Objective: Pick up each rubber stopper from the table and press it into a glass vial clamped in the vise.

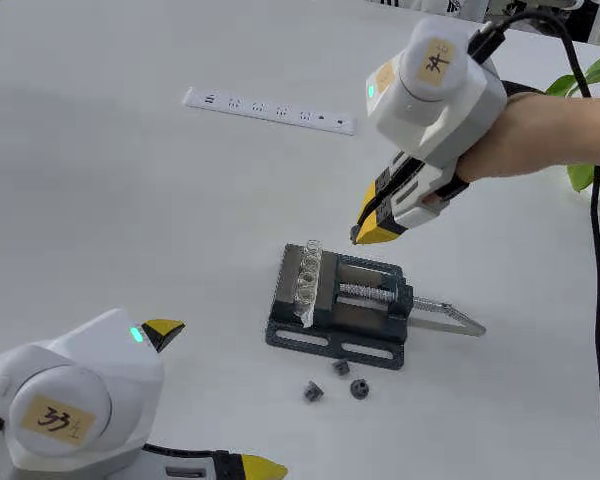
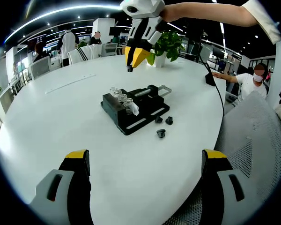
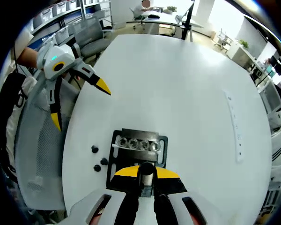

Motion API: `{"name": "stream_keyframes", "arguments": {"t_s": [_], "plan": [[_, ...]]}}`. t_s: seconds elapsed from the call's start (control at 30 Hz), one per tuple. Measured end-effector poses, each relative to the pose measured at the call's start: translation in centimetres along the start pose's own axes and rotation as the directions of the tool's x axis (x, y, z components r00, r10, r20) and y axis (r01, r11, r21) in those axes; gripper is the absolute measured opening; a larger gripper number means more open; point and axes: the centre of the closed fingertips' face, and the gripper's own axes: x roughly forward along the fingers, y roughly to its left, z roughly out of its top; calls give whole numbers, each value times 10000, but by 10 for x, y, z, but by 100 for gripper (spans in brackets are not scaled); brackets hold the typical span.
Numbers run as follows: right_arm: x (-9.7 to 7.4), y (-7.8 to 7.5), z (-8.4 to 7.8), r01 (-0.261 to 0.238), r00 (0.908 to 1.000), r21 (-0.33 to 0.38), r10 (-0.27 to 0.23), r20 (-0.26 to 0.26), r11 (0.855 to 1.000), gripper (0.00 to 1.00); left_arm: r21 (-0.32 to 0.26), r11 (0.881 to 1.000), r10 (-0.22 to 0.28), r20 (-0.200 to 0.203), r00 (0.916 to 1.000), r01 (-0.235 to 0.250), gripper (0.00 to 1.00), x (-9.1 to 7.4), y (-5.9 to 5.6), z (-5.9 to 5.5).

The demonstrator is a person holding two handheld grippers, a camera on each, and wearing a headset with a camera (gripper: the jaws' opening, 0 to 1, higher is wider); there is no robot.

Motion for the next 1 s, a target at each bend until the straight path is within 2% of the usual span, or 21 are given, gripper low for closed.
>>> {"name": "stream_keyframes", "arguments": {"t_s": [0.1,0.27,0.43,0.53,0.7,0.9,1.0], "plan": [[4,3,4,-313,9994,-118,312,-127,9994,6,-42,10000,-3,-30,10000,2,99,1,1,-2],[10,1,12,-566,9982,-290,561,-200,9980,6,-69,10000,29,-9,10000,-30,99,0,2,-1],[21,-6,21,-750,9968,-476,736,-307,9960,6,-84,9999,56,2,10000,-56,99,1,2,-1],[24,-4,21,-835,9958,-692,806,-440,9941,6,-128,9999,84,-12,10000,-84,99,2,3,-1],[37,-12,21,-1024,9932,-845,971,-646,9911,6,-109,9999,89,36,10000,-89,99,2,2,0],[40,-14,21,-967,9940,-946,913,-597,9908,6,-1,10000,-22,-22,10000,22,99,2,0,-1],[45,-13,20,-1003,9928,-968,932,-747,9902,6,-43,10000,2,-50,10000,-2,99,2,0,-2]]}}
